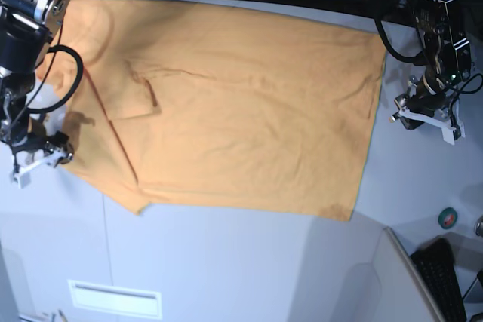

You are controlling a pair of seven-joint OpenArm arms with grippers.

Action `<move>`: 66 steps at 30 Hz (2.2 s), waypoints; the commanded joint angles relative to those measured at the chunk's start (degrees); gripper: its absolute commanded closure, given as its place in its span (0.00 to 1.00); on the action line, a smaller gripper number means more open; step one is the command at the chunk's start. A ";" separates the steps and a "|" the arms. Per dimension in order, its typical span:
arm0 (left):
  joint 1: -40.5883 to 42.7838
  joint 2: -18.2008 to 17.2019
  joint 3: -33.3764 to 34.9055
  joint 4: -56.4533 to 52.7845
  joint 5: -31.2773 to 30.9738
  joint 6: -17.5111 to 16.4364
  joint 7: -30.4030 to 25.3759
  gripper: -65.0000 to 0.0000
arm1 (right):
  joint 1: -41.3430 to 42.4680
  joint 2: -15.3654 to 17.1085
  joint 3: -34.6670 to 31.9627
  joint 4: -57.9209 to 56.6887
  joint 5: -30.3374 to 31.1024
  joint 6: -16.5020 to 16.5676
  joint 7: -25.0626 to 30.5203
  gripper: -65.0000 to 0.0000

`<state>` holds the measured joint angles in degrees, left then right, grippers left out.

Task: Layout the t-shirt on the table in an organized manner, then fold the t-shirt properly
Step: 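Move the right gripper along the shirt side and grasp the hem corner, then move the left gripper along the shirt side and grasp the hem corner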

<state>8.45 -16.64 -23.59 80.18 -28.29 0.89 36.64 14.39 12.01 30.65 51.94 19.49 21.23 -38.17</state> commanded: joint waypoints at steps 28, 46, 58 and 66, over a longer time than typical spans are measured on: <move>-20.89 -3.36 7.46 -23.43 1.96 -1.81 -0.91 0.13 | 3.15 1.92 0.07 -5.66 0.78 0.52 1.73 1.00; -35.66 0.95 16.52 -44.18 3.02 -6.91 -1.43 0.14 | 3.15 1.92 -0.02 -5.57 0.78 0.61 1.82 1.00; -34.95 1.83 16.52 -44.09 4.78 -7.08 -1.35 0.89 | 2.97 2.45 -0.02 -5.57 0.78 0.70 2.09 1.00; -34.34 1.22 16.43 -39.96 4.51 -7.08 -0.82 1.00 | 2.97 2.36 -0.02 -5.57 0.78 0.70 2.09 1.00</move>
<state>-24.86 -14.70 -7.05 39.20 -23.64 -6.02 36.49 16.12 13.30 30.63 45.32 19.44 21.45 -37.06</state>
